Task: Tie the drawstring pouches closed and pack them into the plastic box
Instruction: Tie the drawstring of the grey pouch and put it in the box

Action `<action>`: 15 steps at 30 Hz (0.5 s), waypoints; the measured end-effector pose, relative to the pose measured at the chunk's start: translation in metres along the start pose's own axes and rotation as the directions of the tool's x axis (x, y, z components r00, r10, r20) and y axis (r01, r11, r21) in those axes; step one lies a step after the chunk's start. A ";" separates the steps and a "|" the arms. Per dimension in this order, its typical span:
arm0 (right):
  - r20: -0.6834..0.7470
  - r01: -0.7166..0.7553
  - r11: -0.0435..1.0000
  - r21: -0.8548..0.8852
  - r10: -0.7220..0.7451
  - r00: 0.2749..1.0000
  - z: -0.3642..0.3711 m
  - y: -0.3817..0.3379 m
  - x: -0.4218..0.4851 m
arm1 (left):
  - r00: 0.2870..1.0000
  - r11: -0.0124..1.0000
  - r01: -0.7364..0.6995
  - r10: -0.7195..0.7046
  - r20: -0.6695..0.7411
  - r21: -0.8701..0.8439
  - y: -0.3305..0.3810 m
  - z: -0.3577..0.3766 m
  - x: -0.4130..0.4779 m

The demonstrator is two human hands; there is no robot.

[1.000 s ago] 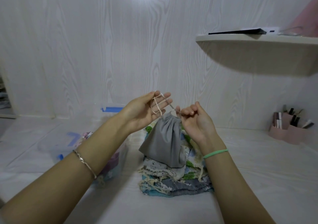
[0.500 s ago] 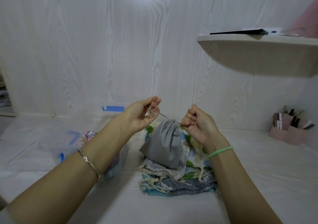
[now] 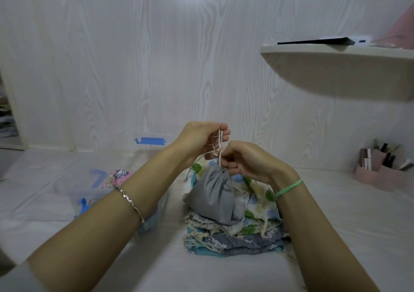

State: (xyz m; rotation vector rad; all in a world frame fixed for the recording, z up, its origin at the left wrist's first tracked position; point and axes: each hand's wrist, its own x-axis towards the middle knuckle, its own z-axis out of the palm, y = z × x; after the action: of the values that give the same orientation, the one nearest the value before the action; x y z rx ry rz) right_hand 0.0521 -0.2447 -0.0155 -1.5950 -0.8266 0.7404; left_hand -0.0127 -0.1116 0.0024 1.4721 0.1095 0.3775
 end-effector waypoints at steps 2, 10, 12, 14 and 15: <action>-0.042 0.056 0.994 -0.094 -0.060 0.997 -0.002 0.003 0.000 | 1.000 1.000 0.019 -0.019 -0.001 0.014 -0.002 -0.002 0.001; -0.214 0.115 0.949 0.292 -0.052 0.975 -0.005 0.010 0.005 | 0.970 0.793 -0.209 0.243 0.018 0.572 -0.033 0.008 -0.006; -0.237 0.129 0.932 0.339 -0.048 0.970 -0.001 0.012 0.006 | 0.958 0.696 -0.233 0.286 0.036 0.679 -0.035 0.009 -0.006; -0.274 0.156 0.922 0.353 -0.057 0.960 0.001 0.012 0.006 | 0.955 0.644 -0.246 0.289 0.067 0.724 -0.034 0.007 -0.004; -0.294 0.178 0.916 0.359 -0.070 0.953 0.001 0.012 0.005 | 0.956 0.639 -0.250 0.280 0.083 0.728 -0.033 0.006 -0.003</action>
State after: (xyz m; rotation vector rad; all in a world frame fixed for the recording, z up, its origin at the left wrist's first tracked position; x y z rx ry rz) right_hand 0.0560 -0.2414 -0.0281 -1.2431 -0.5337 0.5314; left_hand -0.0077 -0.1201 -0.0303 2.3073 0.0745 0.6525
